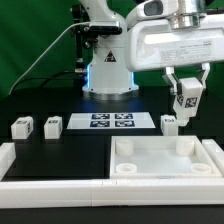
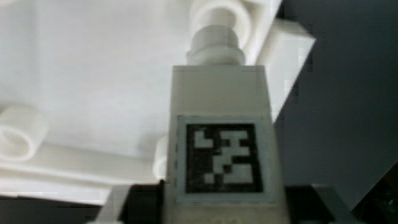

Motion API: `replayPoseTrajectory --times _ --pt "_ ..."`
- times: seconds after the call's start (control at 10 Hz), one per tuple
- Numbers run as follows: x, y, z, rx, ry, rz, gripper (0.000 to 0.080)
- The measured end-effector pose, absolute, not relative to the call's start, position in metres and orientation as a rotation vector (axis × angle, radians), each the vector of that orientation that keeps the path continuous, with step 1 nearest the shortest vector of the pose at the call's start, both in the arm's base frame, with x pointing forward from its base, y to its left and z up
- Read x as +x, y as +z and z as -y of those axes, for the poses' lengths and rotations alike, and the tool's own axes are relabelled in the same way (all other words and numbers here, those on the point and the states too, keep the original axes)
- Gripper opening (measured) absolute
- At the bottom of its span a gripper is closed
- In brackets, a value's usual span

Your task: Assemble one leg

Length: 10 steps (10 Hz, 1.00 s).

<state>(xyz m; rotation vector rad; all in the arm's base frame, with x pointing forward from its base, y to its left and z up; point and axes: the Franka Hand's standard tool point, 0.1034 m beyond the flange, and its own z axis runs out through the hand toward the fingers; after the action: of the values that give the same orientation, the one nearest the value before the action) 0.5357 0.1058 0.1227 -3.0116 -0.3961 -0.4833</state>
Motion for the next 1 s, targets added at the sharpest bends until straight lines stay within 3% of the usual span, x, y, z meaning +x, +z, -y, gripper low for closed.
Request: replayPoseTrajectory --times 0.3,0.4,0.5,0.6,1.0 --pt "0.539 0.123 -0.104 -2.994 -0.612 0.395 0.0294" --pt "0.543 0.126 -0.1 -2.965 -0.775 0.4 0.0294" --pt "0.54 0.119 -0.093 -2.947 -0.885 0.41 0.0294" --pt "0.538 0.109 -0.086 -2.973 -0.799 0.428 0.0294" --pt "0.585 0.119 -0.085 -2.961 -0.843 0.425 0.0294"
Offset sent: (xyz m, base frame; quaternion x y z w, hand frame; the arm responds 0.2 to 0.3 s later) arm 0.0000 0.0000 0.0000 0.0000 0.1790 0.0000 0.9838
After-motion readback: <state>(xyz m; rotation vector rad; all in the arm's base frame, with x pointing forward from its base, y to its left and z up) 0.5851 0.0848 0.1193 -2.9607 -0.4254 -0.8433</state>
